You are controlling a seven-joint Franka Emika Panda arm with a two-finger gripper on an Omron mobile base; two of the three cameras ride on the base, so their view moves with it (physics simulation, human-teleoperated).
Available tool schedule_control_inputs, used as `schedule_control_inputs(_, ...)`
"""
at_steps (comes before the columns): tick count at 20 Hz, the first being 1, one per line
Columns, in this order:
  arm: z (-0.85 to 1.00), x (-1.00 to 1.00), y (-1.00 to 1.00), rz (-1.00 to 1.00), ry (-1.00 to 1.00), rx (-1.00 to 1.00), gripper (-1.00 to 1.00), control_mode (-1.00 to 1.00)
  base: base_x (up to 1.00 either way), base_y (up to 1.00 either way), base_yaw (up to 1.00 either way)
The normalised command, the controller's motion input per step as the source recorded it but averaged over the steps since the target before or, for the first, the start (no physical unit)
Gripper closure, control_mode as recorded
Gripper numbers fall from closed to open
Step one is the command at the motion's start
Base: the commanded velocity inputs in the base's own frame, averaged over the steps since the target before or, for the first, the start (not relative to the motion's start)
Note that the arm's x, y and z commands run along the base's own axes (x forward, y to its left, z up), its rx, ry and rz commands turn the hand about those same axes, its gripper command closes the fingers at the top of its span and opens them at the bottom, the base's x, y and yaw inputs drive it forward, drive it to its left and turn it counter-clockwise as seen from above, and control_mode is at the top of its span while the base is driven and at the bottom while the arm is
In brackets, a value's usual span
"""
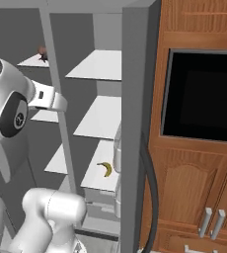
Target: There's a fish in the fridge that needs to be moved to the freezer for freezing. Pick up the fish from the fridge, place it on any shelf in the freezer, and close the fridge and freezer doors when done.
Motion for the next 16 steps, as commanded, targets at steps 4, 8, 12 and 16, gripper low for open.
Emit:
schedule_control_inputs(4,0.00,0.00,0.00,0.00,0.00,0.00,-1.00,1.00,-0.26,0.00,0.00)
schedule_control_inputs(8,0.00,0.00,0.00,0.00,0.00,0.00,-1.00,1.00,-0.37,0.00,0.00)
schedule_control_inputs(12,0.00,0.00,0.00,0.00,0.00,0.00,-1.00,1.00,-0.58,0.00,0.00)
schedule_control_inputs(16,0.00,0.00,0.00,0.00,0.00,0.00,-1.00,1.00,-0.45,0.02,0.00)
